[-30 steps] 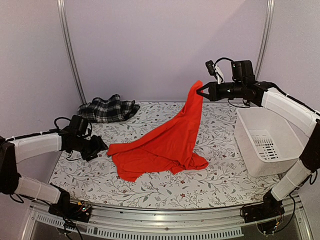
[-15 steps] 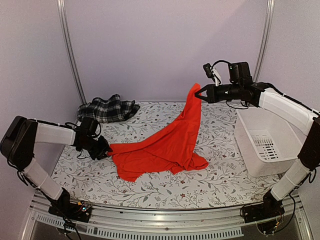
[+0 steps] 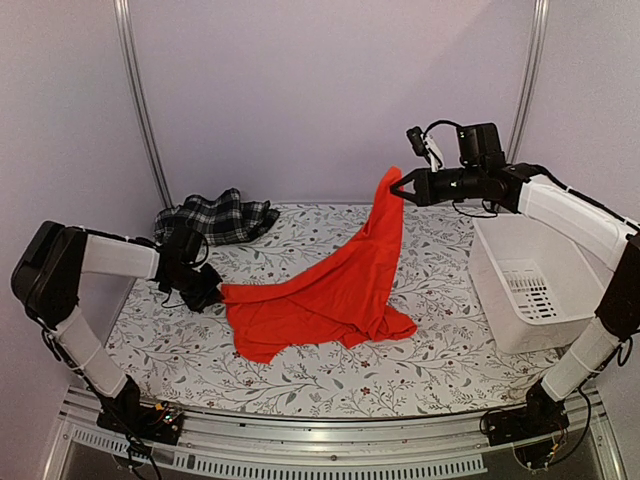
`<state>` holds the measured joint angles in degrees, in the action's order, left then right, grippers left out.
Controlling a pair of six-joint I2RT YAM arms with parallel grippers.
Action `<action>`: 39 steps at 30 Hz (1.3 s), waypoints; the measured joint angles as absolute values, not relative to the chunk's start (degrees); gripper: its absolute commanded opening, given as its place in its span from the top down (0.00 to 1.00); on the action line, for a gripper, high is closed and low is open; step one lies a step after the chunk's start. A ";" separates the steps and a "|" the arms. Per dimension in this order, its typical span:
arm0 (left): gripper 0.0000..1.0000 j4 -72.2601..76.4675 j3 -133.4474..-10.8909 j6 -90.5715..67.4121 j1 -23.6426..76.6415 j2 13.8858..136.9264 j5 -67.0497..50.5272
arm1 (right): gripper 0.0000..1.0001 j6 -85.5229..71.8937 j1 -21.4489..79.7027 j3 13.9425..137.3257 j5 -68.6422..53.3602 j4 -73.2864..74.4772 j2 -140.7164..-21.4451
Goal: Fold and stack the mixed laundry pile
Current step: Pick up the crumpled T-shirt from the center of the board, then flatten out the crumpled T-shirt at the center of the board.
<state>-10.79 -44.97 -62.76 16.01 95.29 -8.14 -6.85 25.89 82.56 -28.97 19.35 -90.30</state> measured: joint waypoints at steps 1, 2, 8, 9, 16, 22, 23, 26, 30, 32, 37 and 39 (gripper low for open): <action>1.00 -12.08 -45.63 -62.67 16.01 94.74 -7.55 | 1.00 -6.85 25.80 82.76 -28.93 19.49 -90.30; 1.00 -13.28 -46.39 -62.52 16.01 93.97 -6.96 | 1.00 -6.87 25.58 83.09 -28.84 19.66 -90.30; 1.00 -20.47 -58.54 -58.48 15.84 87.05 -2.96 | 1.00 -8.47 21.41 88.55 -29.26 20.91 -90.52; 1.00 -20.93 -61.06 -57.67 15.75 86.41 -2.74 | 1.00 -8.84 20.21 90.24 -29.32 21.17 -90.61; 1.00 -24.51 -83.94 -49.32 15.03 85.62 -3.29 | 1.00 -9.78 14.35 108.16 -29.89 22.26 -93.82; 1.00 -24.75 -100.12 -44.12 14.98 85.25 -6.04 | 1.00 -10.48 13.85 121.51 -31.35 22.06 -96.27; 1.00 -24.77 -101.30 -43.44 14.98 84.86 -6.74 | 1.00 -10.55 13.85 122.43 -31.94 21.82 -96.05; 1.00 -25.06 -103.07 -41.47 15.09 82.76 -8.56 | 1.00 -10.61 13.93 122.72 -33.98 21.96 -94.54; 1.00 -25.45 -103.28 -38.92 16.40 77.60 -9.89 | 1.00 -9.85 15.81 121.86 -35.16 23.07 -91.13; 1.00 -25.23 -102.65 -37.95 17.74 73.60 -10.20 | 1.00 -9.15 17.76 120.95 -35.24 23.68 -87.85; 1.00 -24.23 -99.26 -36.86 19.62 62.35 -11.25 | 1.00 -9.34 21.37 119.94 -35.24 24.49 -78.87; 1.00 -24.01 -99.29 -36.64 19.73 59.83 -11.70 | 1.00 -10.26 21.41 120.01 -35.16 24.34 -75.50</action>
